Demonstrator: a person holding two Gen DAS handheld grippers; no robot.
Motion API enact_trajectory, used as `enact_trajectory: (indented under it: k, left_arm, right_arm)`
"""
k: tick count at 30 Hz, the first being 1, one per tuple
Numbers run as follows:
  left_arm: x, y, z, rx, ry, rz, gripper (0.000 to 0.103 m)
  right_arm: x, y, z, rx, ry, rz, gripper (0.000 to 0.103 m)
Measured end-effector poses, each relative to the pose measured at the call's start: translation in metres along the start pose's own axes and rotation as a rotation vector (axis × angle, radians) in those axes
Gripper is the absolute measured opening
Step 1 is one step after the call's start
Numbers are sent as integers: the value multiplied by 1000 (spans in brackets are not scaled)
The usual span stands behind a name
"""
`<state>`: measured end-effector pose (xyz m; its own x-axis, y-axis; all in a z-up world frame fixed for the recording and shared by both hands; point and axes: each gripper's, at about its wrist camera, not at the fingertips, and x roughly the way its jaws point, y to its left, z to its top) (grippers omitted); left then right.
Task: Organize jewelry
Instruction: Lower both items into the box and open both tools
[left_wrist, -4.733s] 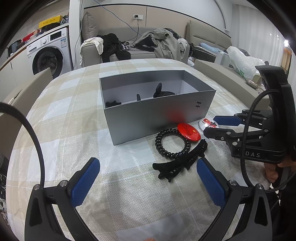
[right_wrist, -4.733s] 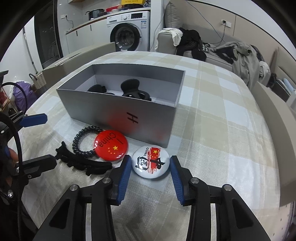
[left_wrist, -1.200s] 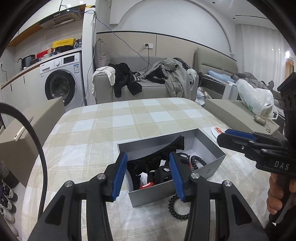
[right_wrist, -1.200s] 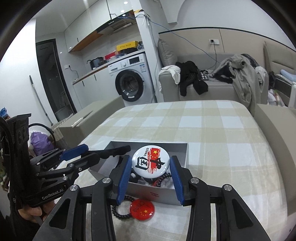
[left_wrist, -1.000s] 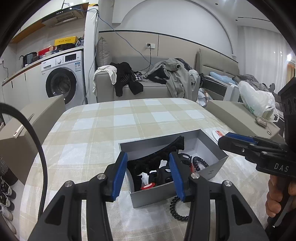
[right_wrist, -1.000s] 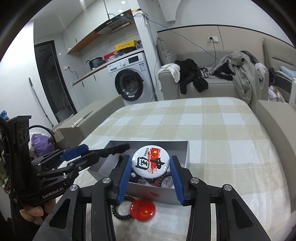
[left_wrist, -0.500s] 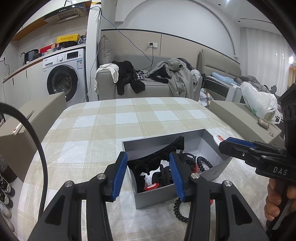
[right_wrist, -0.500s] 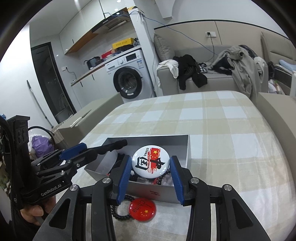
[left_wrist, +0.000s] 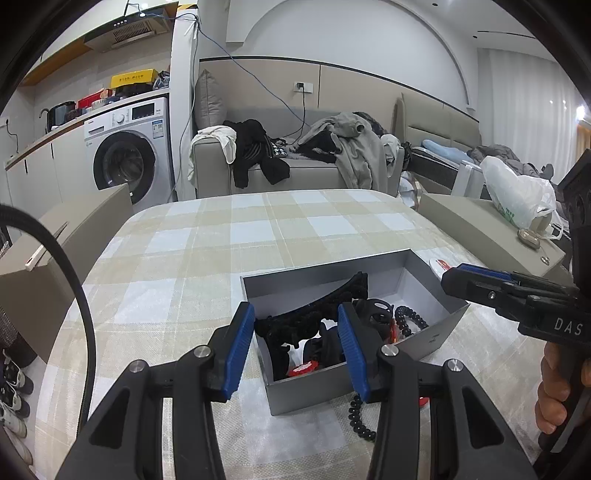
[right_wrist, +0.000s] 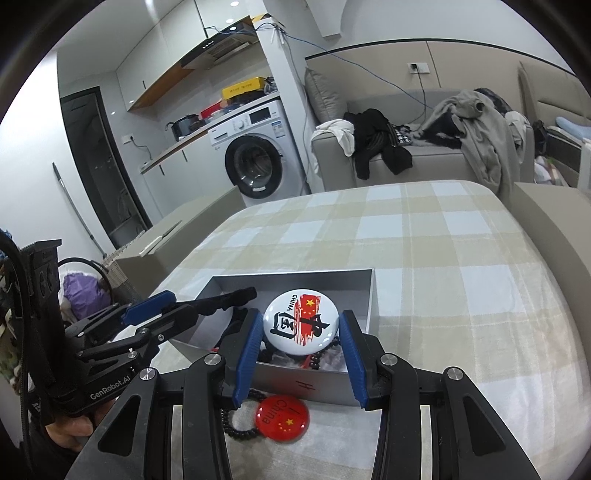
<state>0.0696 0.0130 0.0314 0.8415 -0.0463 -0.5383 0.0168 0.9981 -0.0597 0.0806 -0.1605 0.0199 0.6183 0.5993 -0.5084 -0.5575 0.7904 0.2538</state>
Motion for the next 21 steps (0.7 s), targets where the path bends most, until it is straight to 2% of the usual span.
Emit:
enact_trajectory:
  k: [21]
  left_arm:
    - [2,-3,-2,5,17,-19,41]
  right_arm:
    - [2,0,-2,-1,15,-12,45]
